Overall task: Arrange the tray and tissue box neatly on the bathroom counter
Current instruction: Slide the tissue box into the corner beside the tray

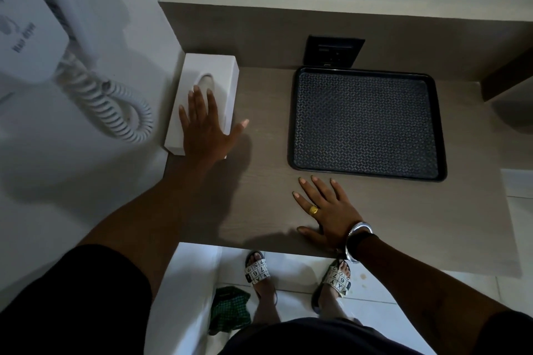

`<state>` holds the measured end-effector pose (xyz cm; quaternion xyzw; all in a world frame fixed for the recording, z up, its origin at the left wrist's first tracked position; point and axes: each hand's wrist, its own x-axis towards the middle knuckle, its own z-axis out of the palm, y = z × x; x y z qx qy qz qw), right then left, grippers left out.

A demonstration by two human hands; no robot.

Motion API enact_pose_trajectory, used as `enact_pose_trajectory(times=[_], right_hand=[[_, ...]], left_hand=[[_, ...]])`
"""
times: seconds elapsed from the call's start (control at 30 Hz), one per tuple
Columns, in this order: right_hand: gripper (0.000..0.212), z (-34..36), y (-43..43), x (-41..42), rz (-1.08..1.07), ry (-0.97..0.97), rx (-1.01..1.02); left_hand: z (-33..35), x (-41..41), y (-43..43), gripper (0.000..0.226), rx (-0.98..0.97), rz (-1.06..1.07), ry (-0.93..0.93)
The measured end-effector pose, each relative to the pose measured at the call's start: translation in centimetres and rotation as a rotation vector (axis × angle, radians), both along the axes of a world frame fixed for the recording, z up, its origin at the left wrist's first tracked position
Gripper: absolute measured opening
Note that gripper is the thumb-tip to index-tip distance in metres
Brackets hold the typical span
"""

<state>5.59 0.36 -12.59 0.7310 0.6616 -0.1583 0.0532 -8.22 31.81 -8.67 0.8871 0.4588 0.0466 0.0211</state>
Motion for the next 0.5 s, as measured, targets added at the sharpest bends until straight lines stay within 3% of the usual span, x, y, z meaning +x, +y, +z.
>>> enact_pose_trajectory(times=[0.5], right_hand=[[0.083, -0.5, -0.1, -0.1, -0.005, 0.01, 0.01]], left_hand=[[-0.4, -0.2, 2.3, 0.114, -0.046, 0.085, -0.011]])
